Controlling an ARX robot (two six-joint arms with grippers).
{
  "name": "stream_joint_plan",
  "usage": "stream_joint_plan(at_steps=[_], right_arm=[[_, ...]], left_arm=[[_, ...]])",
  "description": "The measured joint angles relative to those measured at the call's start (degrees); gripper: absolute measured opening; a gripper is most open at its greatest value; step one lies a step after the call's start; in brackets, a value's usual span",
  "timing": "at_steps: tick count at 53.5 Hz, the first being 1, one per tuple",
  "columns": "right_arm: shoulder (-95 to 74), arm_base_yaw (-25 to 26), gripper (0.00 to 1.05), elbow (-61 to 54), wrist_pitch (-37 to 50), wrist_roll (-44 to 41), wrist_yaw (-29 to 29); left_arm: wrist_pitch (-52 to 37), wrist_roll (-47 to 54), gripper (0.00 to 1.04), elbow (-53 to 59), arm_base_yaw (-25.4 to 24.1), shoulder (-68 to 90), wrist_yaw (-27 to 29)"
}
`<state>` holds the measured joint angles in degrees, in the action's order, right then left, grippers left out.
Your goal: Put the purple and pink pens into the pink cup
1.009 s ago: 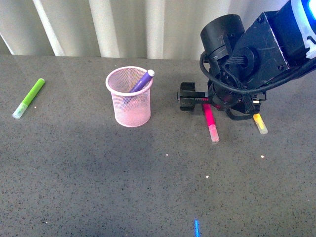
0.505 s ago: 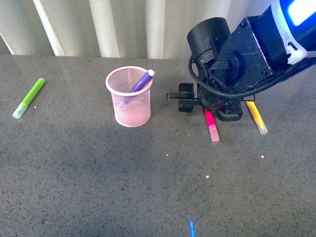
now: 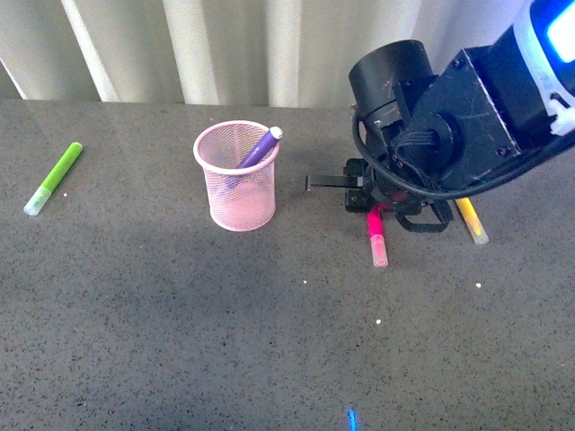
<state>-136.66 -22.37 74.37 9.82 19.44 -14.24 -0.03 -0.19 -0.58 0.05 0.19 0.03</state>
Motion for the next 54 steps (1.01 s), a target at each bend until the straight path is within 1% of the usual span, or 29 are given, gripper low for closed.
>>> stream_joint_plan(at_steps=[4, 12, 15, 24, 29, 34, 41, 45, 54], right_arm=[[0.6, 0.6, 0.12, -2.3, 4.2, -1.1, -0.2], [2.5, 1.6, 0.12, -8.0, 16.4, -5.2, 0.6], [4.3, 1.6, 0.12, -10.4, 22.6, -7.3, 2.0], [10.3, 0.4, 0.12, -14.7, 33.9, -10.5, 7.3], [16.3, -2.9, 0.12, -18.6, 41.2, -12.0, 11.4], [20.0, -6.0, 0.12, -21.5, 46.5, -13.7, 12.7], [23.0, -11.1, 0.12, -23.7, 53.5, -18.2, 12.5], [22.1, -12.4, 0.12, -23.5, 56.7, -21.2, 12.3], [16.2, -14.5, 0.12, -19.6, 60.4, -24.8, 12.4]], left_arm=[[0.0, 0.0, 0.98, 0.0, 0.0, 0.0, 0.0], [0.0, 0.0, 0.98, 0.0, 0.0, 0.0, 0.0], [0.0, 0.0, 0.98, 0.0, 0.0, 0.0, 0.0], [0.0, 0.0, 0.98, 0.0, 0.0, 0.0, 0.0], [0.0, 0.0, 0.98, 0.0, 0.0, 0.0, 0.0], [0.0, 0.0, 0.98, 0.0, 0.0, 0.0, 0.0], [0.0, 0.0, 0.98, 0.0, 0.0, 0.0, 0.0], [0.0, 0.0, 0.98, 0.0, 0.0, 0.0, 0.0], [0.0, 0.0, 0.98, 0.0, 0.0, 0.0, 0.0]])
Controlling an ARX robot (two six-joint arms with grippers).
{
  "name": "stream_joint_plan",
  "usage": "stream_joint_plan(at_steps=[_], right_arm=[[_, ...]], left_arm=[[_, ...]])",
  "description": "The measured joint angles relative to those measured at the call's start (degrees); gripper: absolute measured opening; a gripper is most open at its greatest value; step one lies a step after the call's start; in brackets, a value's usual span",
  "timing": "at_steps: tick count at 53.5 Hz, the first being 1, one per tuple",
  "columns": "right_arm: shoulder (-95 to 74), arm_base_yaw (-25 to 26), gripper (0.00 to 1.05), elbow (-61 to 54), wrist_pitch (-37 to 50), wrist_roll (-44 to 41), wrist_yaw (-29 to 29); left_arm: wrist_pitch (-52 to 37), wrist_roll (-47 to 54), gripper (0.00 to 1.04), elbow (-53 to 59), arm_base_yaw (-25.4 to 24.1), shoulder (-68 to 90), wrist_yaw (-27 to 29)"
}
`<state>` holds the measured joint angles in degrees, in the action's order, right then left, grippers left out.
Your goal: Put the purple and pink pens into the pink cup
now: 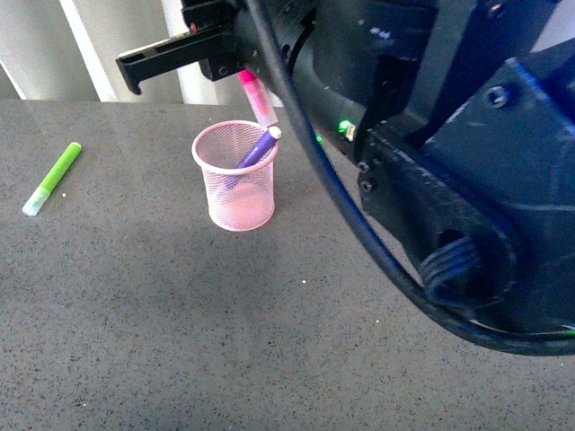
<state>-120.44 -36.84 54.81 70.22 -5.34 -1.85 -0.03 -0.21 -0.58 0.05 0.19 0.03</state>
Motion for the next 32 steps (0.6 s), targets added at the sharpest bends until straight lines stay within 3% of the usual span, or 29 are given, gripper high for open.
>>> stream_joint_plan(at_steps=[32], right_arm=[[-14.1, -0.6, 0.12, 17.1, -3.7, -1.7, -2.3]], left_arm=[[0.0, 0.0, 0.98, 0.0, 0.0, 0.0, 0.0]])
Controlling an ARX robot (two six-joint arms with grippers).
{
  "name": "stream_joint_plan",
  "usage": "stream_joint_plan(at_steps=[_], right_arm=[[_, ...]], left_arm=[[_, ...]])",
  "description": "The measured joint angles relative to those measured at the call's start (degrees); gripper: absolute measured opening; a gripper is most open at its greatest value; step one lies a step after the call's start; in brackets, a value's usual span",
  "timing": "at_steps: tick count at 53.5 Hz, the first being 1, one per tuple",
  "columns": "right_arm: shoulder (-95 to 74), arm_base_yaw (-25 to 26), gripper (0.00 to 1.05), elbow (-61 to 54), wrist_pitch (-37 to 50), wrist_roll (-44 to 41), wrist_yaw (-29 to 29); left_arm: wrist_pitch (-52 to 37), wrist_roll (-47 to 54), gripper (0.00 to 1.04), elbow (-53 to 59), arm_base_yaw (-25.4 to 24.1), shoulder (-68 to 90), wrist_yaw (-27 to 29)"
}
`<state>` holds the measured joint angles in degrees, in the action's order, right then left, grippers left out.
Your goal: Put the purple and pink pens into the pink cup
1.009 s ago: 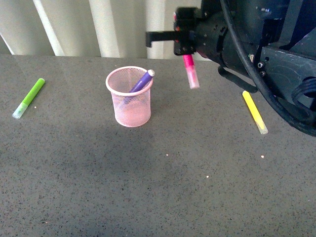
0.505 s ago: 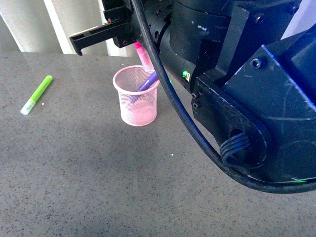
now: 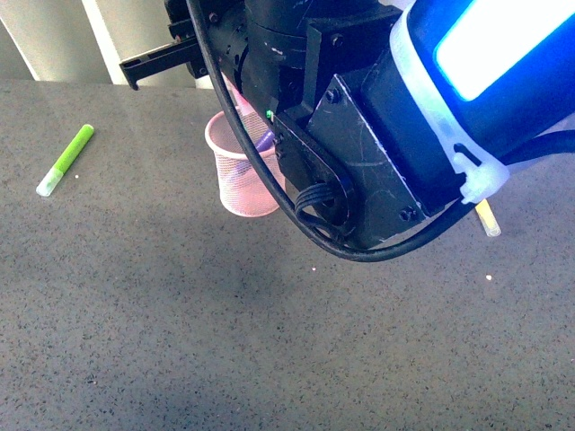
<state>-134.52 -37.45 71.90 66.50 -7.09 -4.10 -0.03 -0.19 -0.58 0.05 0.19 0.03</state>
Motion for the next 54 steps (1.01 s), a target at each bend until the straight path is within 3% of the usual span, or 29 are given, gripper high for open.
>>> stream_joint_plan(at_steps=[54], right_arm=[[-6.9, 1.5, 0.12, 4.1, 0.4, 0.6, 0.4]], left_arm=[[0.0, 0.0, 0.98, 0.0, 0.0, 0.0, 0.0]])
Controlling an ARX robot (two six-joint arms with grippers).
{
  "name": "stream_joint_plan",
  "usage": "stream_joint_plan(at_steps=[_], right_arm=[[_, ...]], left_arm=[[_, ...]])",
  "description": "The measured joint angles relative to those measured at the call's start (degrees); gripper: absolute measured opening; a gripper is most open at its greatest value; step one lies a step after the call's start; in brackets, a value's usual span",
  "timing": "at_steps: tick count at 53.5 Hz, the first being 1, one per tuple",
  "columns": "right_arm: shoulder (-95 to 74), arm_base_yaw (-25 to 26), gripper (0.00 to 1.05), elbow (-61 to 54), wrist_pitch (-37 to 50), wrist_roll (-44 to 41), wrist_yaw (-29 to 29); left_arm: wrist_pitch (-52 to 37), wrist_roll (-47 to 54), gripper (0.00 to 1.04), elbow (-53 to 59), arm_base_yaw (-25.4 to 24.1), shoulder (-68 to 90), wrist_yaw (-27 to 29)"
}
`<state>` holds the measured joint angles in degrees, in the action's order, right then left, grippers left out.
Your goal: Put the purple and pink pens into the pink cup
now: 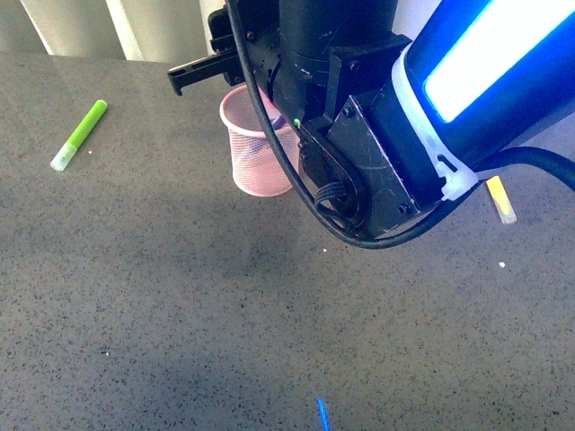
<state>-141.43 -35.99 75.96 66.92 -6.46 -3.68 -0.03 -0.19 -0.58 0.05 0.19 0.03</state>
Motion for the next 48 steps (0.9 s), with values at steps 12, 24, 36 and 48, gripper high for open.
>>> stream_joint_plan(at_steps=[12, 24, 36, 48], right_arm=[[0.0, 0.0, 0.43, -2.6, 1.1, 0.2, -0.1], [2.4, 0.1, 0.81, -7.0, 1.8, 1.5, -0.2], [14.2, 0.4, 0.98, -15.9, 3.0, 3.7, 0.0], [32.5, 7.4, 0.98, -30.2, -5.9, 4.8, -3.7]], left_arm=[[0.0, 0.0, 0.98, 0.0, 0.0, 0.0, 0.0], [0.0, 0.0, 0.98, 0.0, 0.0, 0.0, 0.0], [0.0, 0.0, 0.98, 0.0, 0.0, 0.0, 0.0], [0.0, 0.0, 0.98, 0.0, 0.0, 0.0, 0.0]])
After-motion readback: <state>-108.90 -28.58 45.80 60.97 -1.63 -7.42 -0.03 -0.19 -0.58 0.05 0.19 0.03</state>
